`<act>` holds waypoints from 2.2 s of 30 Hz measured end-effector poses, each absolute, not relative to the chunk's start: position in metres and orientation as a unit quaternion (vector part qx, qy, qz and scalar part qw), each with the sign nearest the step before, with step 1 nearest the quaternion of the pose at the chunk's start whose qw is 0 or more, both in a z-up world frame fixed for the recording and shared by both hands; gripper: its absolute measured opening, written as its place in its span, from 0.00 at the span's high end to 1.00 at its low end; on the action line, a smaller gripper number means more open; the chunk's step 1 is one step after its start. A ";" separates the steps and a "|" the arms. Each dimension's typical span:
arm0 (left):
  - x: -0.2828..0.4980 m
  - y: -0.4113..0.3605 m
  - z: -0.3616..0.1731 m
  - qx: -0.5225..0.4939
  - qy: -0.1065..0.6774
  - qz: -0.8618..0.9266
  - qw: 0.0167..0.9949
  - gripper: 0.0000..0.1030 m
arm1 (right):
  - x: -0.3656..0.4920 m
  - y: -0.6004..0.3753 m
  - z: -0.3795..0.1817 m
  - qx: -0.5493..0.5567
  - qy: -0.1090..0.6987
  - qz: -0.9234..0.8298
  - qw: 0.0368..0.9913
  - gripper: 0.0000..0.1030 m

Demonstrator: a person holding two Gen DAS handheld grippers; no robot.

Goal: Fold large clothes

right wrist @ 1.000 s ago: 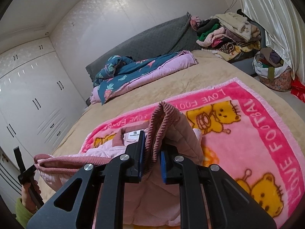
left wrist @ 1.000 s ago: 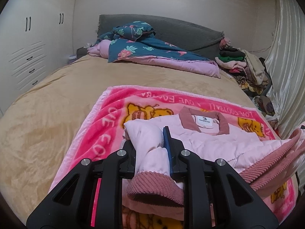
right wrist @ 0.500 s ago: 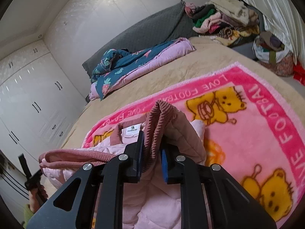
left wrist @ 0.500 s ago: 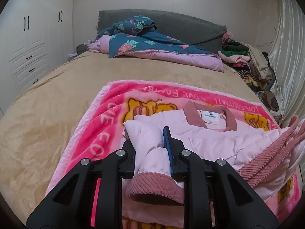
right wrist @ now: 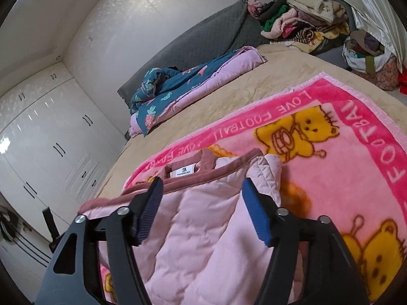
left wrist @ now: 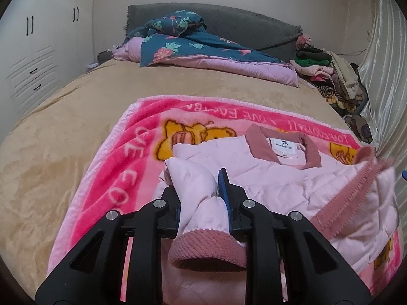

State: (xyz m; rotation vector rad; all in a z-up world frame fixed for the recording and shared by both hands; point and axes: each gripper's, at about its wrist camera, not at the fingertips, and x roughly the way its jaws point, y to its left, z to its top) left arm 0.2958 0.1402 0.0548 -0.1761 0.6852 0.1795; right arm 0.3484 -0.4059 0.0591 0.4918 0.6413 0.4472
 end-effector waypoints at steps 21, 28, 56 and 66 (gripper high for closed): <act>0.268 0.128 0.083 -0.098 0.262 0.062 0.958 0.10 | 0.280 -0.388 -0.005 0.089 0.326 0.151 0.929 0.15; 0.240 0.149 0.058 -0.107 0.276 0.101 0.950 0.09 | 0.251 -0.392 -0.004 0.064 0.315 0.150 0.935 0.11; 0.221 0.168 -0.049 -0.167 0.346 0.062 0.921 0.17 | 0.254 -0.373 -0.045 -0.001 0.320 0.135 0.938 0.28; 0.225 0.146 -0.020 -0.109 0.319 0.055 0.940 0.73 | 0.260 -0.367 -0.022 0.013 0.294 0.134 0.946 0.72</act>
